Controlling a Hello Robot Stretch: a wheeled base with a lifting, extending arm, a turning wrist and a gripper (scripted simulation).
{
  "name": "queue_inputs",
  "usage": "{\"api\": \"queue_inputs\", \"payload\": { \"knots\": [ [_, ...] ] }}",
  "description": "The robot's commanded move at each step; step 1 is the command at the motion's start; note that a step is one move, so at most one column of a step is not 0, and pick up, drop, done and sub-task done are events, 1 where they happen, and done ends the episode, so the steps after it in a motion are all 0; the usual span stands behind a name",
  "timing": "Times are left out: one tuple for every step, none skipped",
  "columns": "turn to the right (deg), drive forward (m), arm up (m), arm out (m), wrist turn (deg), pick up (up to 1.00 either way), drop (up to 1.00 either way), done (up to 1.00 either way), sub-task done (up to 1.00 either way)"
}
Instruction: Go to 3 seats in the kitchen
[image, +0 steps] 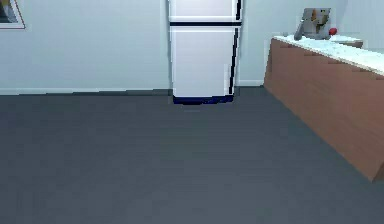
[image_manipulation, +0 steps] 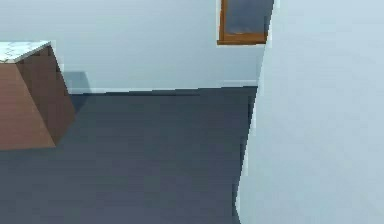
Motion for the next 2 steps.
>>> {"api": "queue_inputs", "payload": {
  "knots": [
    [0.0,0.65,0.00,0.00,0.0,0.00,0.00,0.00,0.00],
    [-45.0,0.00,0.00,0.00,0.0,0.00,0.00,0.00,0.00]
  ]
}}
